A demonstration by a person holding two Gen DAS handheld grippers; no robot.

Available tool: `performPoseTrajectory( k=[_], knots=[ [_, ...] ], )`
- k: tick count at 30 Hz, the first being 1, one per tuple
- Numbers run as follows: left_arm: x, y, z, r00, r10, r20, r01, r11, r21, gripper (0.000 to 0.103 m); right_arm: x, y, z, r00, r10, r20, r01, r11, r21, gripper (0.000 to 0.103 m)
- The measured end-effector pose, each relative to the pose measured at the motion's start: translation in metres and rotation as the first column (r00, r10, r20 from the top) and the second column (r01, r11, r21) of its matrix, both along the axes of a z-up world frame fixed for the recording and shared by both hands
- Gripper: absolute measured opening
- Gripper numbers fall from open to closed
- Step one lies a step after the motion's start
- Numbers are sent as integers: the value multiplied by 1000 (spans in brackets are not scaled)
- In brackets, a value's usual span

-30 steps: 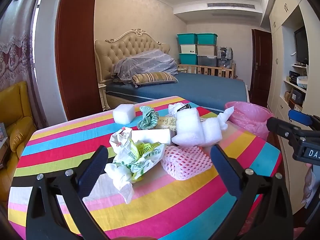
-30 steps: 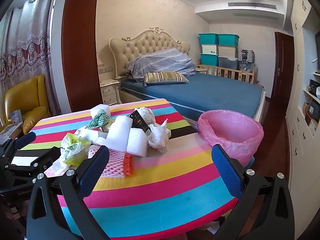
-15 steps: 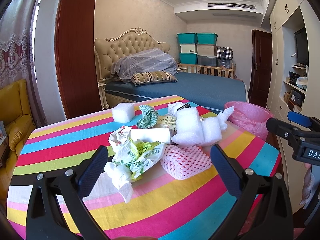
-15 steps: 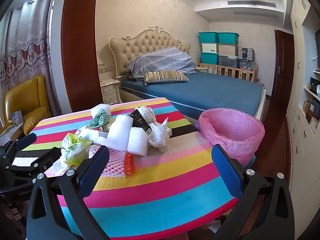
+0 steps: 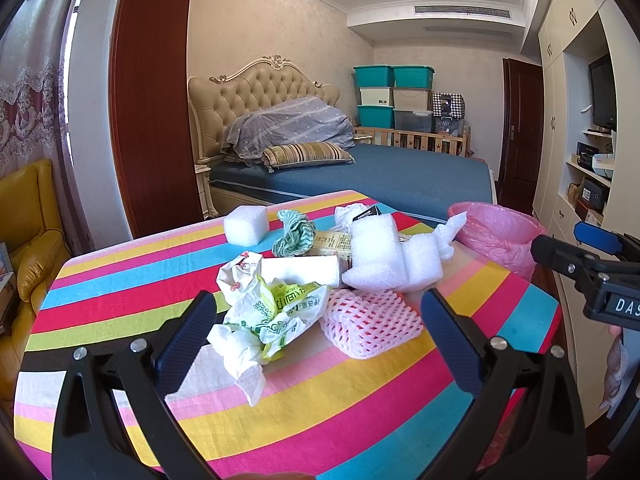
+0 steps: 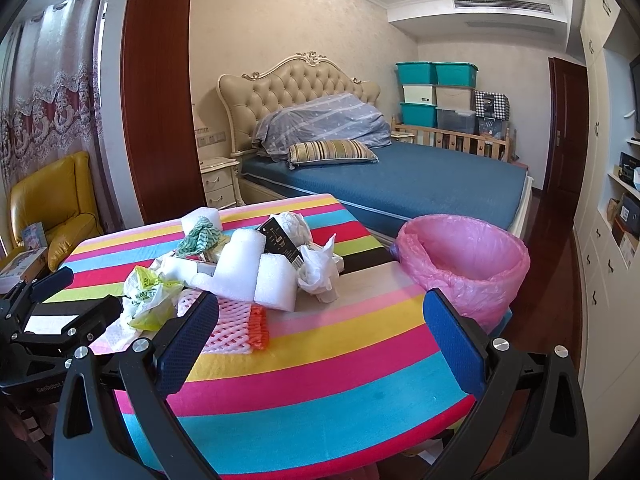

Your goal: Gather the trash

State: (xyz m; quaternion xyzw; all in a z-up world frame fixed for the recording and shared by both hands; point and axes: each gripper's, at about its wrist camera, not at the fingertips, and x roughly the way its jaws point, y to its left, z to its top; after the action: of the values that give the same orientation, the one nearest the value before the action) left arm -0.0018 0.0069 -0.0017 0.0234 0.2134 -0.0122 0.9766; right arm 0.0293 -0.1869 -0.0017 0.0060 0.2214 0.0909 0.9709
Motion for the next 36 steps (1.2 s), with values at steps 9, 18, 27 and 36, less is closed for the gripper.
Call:
performPoseTrajectory(
  k=[9, 18, 27, 36],
  knots=[
    [-1, 0, 0, 1000, 0, 3, 0, 1000, 0, 99, 0, 1, 0, 1000, 1, -3, -1, 1000, 0, 96],
    [-1, -1, -2, 1000, -6, -2, 6, 1000, 0, 99, 0, 4, 0, 1000, 0, -8, 0, 1000, 5, 96],
    [-1, -1, -3, 1000, -4, -3, 4, 1000, -2, 99, 0, 4, -1, 1000, 0, -9, 1, 1000, 7, 96],
    [-3, 0, -4, 1000, -1, -6, 1, 1000, -6, 99, 0, 3, -2, 1000, 0, -9, 0, 1000, 6, 96]
  ],
)
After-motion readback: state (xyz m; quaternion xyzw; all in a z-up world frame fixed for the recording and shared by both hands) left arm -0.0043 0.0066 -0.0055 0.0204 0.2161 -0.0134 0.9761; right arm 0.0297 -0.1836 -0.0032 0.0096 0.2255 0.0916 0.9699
